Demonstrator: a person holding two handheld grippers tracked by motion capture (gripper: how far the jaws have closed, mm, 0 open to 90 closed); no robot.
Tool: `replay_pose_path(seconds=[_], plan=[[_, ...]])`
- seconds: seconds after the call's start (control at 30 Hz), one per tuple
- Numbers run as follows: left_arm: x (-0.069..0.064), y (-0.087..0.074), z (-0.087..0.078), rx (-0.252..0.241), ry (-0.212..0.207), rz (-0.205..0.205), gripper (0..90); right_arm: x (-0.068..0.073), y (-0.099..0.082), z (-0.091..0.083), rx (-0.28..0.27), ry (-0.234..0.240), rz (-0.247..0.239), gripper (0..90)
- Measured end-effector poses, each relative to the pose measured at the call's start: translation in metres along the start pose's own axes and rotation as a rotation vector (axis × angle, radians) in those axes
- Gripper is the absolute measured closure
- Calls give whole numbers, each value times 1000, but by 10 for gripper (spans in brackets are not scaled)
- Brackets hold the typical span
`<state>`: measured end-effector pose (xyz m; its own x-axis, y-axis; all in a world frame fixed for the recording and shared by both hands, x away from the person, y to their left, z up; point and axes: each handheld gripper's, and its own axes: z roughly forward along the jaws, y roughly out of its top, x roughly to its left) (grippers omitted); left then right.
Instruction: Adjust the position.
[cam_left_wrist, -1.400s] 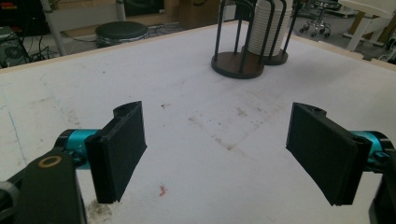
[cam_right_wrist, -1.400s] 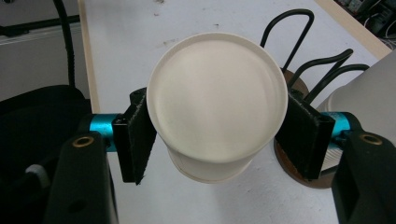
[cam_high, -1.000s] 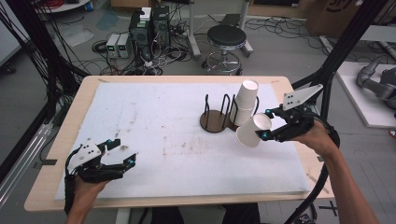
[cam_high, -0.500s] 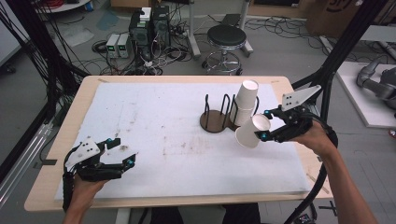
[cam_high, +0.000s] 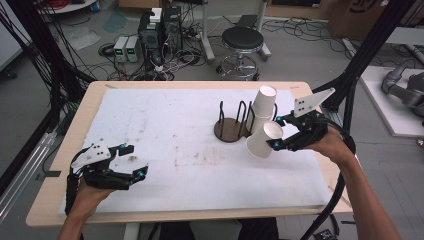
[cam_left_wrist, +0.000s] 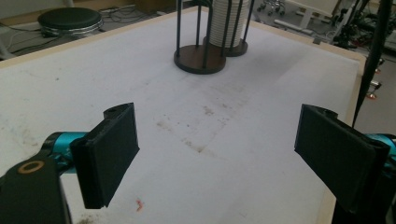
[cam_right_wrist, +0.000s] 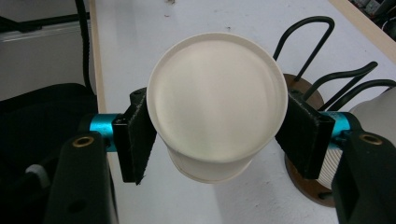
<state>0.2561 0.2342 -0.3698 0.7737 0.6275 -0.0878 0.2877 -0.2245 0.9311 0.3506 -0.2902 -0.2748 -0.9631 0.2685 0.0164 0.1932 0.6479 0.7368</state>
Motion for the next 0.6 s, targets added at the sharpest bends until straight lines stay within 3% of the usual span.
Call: replay_pose_path(seconds=[0.23, 0.6], plan=[[-2, 13, 8, 34, -45, 34, 134, 1, 6, 3, 11, 13, -15, 343], [-4, 20, 18, 44, -93, 54, 134, 5, 18, 14, 11, 37, -34, 343]])
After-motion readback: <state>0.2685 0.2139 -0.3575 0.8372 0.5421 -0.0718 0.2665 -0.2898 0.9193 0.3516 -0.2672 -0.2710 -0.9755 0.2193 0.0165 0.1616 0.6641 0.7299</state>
